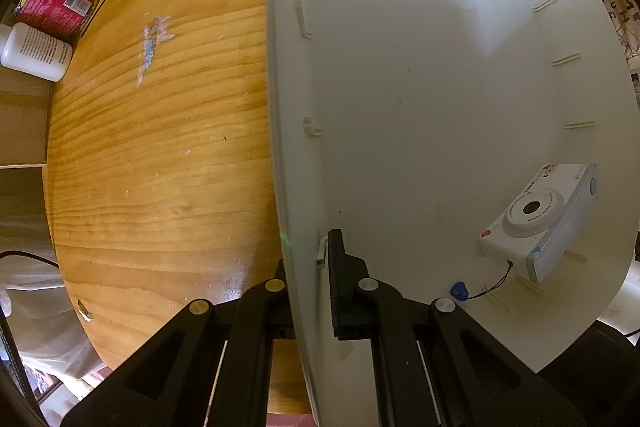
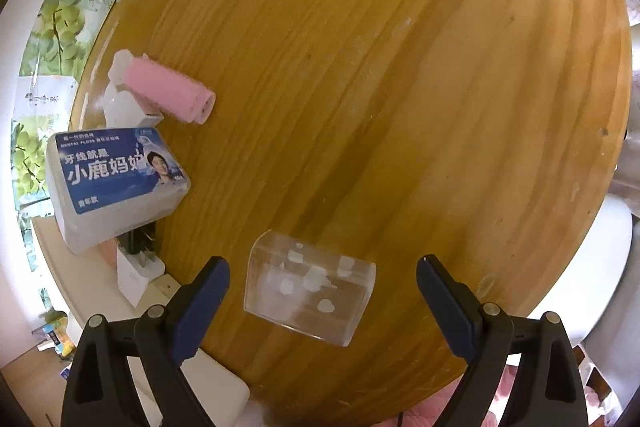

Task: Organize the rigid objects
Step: 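Move the right tool to the clear plastic box and close on it, then lift the clear plastic box into the white tray and open the right tool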

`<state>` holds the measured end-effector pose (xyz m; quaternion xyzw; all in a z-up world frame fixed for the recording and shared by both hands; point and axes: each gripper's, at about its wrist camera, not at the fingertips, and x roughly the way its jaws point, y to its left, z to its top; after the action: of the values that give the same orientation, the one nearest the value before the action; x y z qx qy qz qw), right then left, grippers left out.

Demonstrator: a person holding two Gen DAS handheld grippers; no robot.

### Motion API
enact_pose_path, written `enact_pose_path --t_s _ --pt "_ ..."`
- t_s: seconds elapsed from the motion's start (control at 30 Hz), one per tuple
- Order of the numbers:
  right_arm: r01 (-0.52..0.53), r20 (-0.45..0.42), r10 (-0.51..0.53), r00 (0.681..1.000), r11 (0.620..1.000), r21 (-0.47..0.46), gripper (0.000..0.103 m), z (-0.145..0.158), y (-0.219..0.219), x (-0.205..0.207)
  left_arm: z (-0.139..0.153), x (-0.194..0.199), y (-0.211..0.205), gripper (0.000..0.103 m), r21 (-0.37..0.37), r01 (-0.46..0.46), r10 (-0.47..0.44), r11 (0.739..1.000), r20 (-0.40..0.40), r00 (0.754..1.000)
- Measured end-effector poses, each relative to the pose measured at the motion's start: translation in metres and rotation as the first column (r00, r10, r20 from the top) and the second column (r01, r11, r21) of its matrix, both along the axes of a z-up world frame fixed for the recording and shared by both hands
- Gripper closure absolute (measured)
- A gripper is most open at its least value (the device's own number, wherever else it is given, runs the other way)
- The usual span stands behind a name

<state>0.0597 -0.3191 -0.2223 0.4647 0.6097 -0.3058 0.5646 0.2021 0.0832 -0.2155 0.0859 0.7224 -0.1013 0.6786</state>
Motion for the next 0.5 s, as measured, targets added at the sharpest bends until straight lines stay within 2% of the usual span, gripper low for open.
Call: enact_pose_path --t_s 0.3,0.33,0.5 --pt "-0.037 0.009 0.037 0.999 0.999 0.012 0.028 -0.01 0.003 0.011 0.004 -0.004 -0.001 0.097 0.003 -0.001 0.001 1.0 0.002 1.0" --pt "-0.041 0.017 0.041 0.999 0.999 0.012 0.033 -0.01 0.003 0.011 0.004 -0.004 -0.001 0.097 0.002 -0.003 0.003 1.0 0.002 1.0" --pt "-0.052 0.034 0.052 0.998 0.999 0.002 0.033 -0.006 0.009 0.014 0.002 -0.002 0.002 0.097 0.003 -0.002 0.002 1.0 0.001 1.0"
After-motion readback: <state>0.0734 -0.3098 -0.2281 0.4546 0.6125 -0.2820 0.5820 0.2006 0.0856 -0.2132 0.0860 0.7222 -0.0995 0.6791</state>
